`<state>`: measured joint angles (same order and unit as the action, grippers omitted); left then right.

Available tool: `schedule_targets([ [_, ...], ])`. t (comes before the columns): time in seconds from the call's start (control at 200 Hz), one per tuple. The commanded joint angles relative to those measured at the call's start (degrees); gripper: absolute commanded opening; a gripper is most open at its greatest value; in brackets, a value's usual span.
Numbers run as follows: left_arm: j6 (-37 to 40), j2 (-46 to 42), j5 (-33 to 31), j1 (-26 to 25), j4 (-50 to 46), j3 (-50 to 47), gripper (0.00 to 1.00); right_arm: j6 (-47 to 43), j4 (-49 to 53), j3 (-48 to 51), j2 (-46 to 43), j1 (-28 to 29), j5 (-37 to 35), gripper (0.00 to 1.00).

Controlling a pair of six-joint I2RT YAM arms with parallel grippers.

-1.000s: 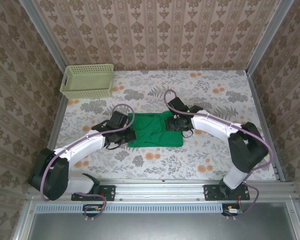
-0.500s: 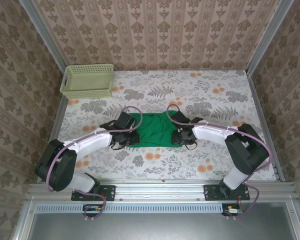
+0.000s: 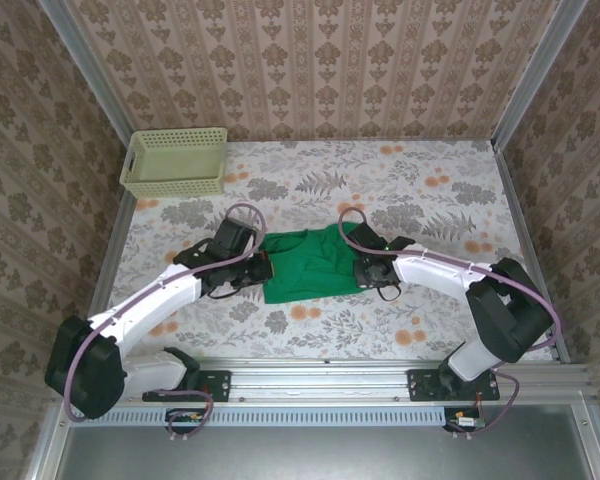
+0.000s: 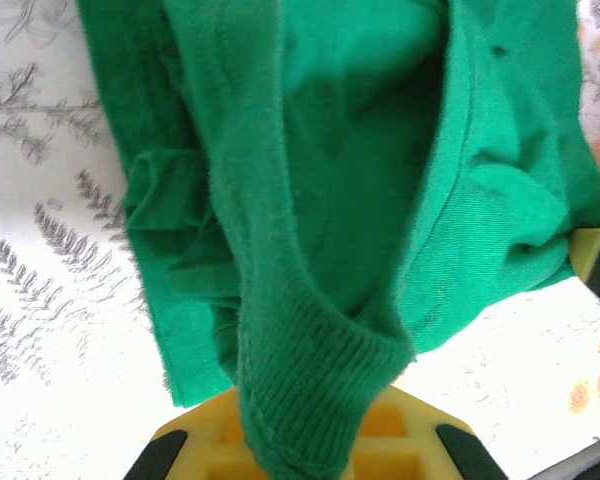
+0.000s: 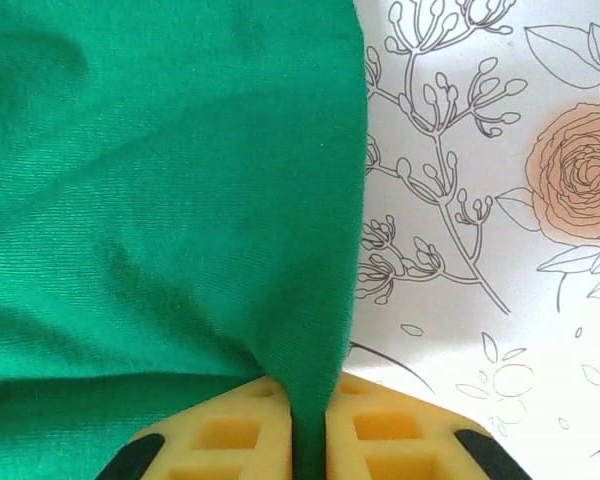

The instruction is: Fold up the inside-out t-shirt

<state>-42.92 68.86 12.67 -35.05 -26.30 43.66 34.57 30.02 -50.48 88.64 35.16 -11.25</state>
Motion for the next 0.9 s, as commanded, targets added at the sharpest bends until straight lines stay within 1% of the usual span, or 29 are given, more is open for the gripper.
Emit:
schedule_targets([
  [0.0, -1.9, 0.3, 1.8, 1.5, -2.0, -3.9, 0.05, 0.0, 2.0, 1.3, -0.1, 0.0, -2.4, 0.14],
  [0.045, -1.7, 1.2, 1.6, 1.6, -1.8, -4.6, 0.09, 0.1, 1.8, 1.3, 0.5, 0.0, -2.6, 0.14],
  [0.15, -0.6, 6.0, 1.9, 1.7, -2.6, -5.0, 0.14, 0.2, 1.9, 1.0, 2.0, 0.0, -2.6, 0.14],
  [0.225, 0.9, 8.1, 2.5, 1.5, -3.1, -4.8, 0.21, 0.0, 2.4, 0.8, 1.8, 0.1, -2.7, 0.17],
  [0.26, 2.3, 8.2, 2.3, 1.5, -5.6, -3.1, 0.24, -0.3, 2.6, 0.7, 1.4, 0.1, -2.7, 0.20],
  [0.295, 3.8, 7.6, 0.5, 1.4, -9.5, -0.5, 0.27, -0.8, 3.1, 0.3, 0.6, 0.1, -2.7, 0.24],
  [0.36, 5.8, 5.4, -3.8, 1.5, -15.5, 3.3, 0.34, -1.9, 4.9, -1.3, -0.8, 0.0, -3.0, 0.37],
  [0.39, 6.5, 4.3, -5.1, 1.9, -17.1, 4.4, 0.39, -2.6, 6.2, -2.5, -1.4, 0.0, -3.6, 0.43],
  [0.46, 7.9, 2.6, -7.0, 3.5, -19.2, 6.2, 0.47, -4.3, 8.8, -5.6, -2.7, -0.1, -5.5, 0.51],
  [0.565, 8.9, 3.3, -6.4, 6.3, -17.6, 9.1, 0.53, -6.9, 9.2, -10.3, -2.3, -1.5, -5.4, 0.55],
  [0.645, 10.3, 7.7, -6.5, 7.3, -14.9, 13.4, 0.58, -8.1, 8.2, -14.2, 0.6, -3.0, -3.3, 0.56],
  [0.725, 12.2, 15.3, -7.2, 7.5, -13.6, 20.0, 0.61, -8.3, 8.5, -19.2, 5.2, -4.9, -1.9, 0.56],
  [0.895, 14.0, 32.3, -9.4, 6.8, -16.0, 35.5, 0.60, -8.9, 10.9, -28.9, 14.7, -7.0, -2.5, 0.56],
])
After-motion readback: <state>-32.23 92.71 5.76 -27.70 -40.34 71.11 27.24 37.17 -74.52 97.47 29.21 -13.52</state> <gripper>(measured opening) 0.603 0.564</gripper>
